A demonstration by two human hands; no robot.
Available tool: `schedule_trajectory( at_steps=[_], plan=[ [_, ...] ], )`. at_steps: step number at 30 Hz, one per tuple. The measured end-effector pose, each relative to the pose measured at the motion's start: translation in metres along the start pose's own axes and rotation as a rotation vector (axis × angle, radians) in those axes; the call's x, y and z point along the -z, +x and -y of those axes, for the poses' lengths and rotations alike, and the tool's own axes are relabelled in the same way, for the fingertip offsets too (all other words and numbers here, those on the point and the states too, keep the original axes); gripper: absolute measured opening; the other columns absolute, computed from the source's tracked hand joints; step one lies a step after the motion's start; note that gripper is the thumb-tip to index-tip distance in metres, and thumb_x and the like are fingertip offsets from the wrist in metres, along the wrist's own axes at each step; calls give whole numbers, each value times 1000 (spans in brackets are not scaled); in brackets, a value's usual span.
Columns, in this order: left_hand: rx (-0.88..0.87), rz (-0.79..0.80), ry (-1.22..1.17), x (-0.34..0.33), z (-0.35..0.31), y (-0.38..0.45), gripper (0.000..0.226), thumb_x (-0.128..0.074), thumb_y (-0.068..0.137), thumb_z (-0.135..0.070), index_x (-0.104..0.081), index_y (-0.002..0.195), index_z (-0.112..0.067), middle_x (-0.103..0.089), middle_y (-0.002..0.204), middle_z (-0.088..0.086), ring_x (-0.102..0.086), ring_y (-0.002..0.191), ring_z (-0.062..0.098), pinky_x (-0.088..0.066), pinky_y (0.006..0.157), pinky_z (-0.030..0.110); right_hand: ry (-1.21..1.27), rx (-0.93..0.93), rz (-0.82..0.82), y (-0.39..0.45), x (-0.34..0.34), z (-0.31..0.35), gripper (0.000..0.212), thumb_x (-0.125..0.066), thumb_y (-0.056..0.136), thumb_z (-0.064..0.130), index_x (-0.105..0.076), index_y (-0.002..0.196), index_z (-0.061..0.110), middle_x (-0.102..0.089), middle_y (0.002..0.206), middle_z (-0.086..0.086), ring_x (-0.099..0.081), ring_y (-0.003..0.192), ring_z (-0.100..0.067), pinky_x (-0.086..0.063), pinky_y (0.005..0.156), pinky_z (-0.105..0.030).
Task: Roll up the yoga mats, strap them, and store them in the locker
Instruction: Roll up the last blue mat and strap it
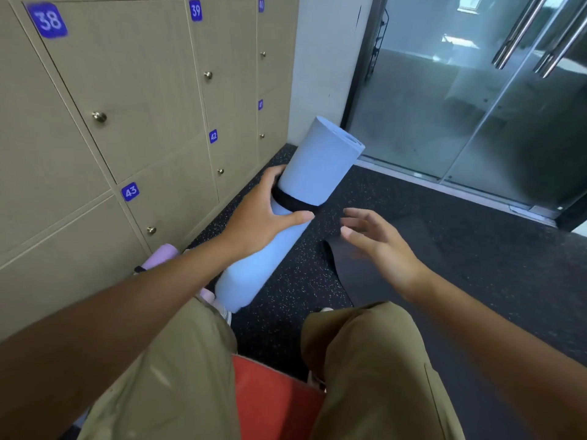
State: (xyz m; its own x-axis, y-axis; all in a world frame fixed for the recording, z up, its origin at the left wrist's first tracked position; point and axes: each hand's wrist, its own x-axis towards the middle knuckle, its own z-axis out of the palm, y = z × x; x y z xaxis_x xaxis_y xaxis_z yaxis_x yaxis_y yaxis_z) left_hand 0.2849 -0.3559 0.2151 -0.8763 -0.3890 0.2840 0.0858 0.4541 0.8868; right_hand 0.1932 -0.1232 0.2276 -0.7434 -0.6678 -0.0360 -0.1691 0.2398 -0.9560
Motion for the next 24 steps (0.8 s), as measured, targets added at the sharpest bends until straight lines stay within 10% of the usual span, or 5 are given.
schedule_trajectory(
  at_steps=[15,24],
  plan=[
    [386,186,672,96,169,23,95,-77,83,-57,-26,156,-24,-50,149,6,-51,130,29,-41,97,39,-350,-78,251,104,-50,-93,50,-68,97,33,-50,143,26,-53,135,8,-60,116,-12,-54,93,-32],
    [668,220,820,146,310,-22,65,-75,89,-49,-51,139,-17,-59,97,-19,-62,106,26,-40,79,36,-522,-100,444,163,-100,-160,51,-65,98,38,-47,145,26,-53,138,6,-58,114,-14,-52,98,-37]
  ],
)
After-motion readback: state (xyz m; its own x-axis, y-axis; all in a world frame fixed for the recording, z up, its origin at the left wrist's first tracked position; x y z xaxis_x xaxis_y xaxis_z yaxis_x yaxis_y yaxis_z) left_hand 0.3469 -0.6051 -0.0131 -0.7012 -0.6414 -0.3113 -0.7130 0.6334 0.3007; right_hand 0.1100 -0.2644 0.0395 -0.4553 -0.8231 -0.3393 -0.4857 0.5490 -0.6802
